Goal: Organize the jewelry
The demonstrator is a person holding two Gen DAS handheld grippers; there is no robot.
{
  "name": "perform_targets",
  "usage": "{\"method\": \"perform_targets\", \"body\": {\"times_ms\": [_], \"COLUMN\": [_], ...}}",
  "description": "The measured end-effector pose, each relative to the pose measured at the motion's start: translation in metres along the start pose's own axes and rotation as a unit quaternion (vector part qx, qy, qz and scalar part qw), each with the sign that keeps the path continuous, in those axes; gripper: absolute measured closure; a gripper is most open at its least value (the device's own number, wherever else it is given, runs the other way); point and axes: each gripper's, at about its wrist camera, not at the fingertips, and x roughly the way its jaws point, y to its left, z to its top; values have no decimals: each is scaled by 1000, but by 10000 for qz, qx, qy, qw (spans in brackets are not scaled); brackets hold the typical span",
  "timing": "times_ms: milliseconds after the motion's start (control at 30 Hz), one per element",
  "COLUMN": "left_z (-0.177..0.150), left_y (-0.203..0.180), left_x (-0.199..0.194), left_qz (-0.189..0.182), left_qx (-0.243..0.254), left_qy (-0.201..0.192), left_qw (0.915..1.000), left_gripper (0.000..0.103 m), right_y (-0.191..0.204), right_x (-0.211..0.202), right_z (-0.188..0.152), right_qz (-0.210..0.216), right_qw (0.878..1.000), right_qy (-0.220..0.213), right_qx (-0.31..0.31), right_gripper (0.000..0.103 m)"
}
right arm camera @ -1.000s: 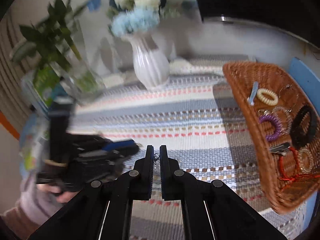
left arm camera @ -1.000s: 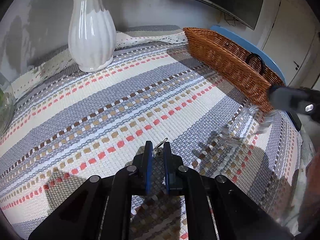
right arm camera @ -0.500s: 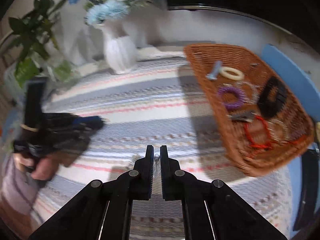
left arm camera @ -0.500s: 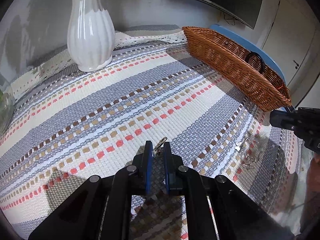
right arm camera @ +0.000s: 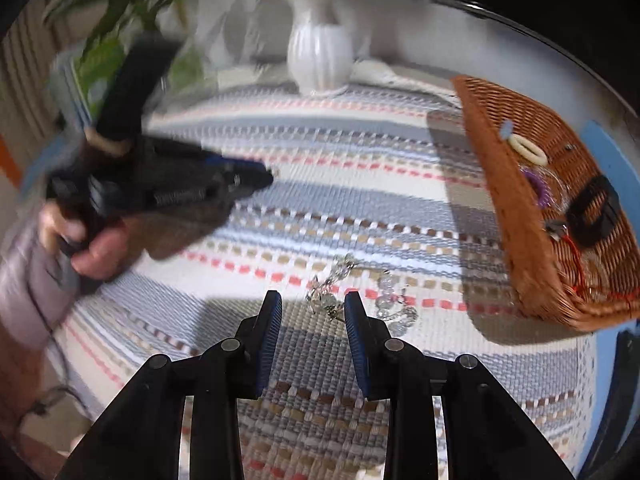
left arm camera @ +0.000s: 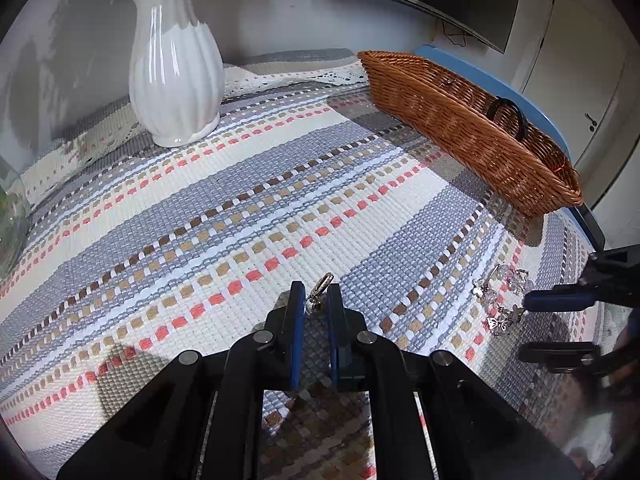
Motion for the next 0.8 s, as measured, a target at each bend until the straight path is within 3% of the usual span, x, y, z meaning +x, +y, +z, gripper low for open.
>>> {"method": "perform_targets", "body": {"times_ms": [233, 267, 300, 433, 700, 800], "left_z": [-2, -2, -2, -4, 3, 20], "left_y": [2, 1, 0, -7, -5, -16], "left_x": [-2, -2, -3, -11, -23, -44], "left_qz": [-96, -115, -131, -164, -81, -238], "left_qx": [-11, 3, 34, 211, 94, 87], "left_qy": [-19, -20, -28, -223, -302, -519], "left_qw": [10000, 9999, 9999, 9994, 9995, 9983], "left_gripper": [94, 94, 94, 94, 94, 94], "right_y": [1, 3, 4, 7, -17, -36], "right_x": [18, 18, 18, 15, -42, -74], "right_z": [2, 2, 3, 1, 7, 15], "right_qz": [-213, -294, -335, -354, 8, 45], "right_qw": [9996, 9993, 9991, 9990, 9986, 9958], "right_qy": [145, 190, 209, 174, -458, -786], "right_qx": [-105, -137, -140, -220, 259, 465], "right_gripper": [72, 75, 90, 93, 93, 93]}}
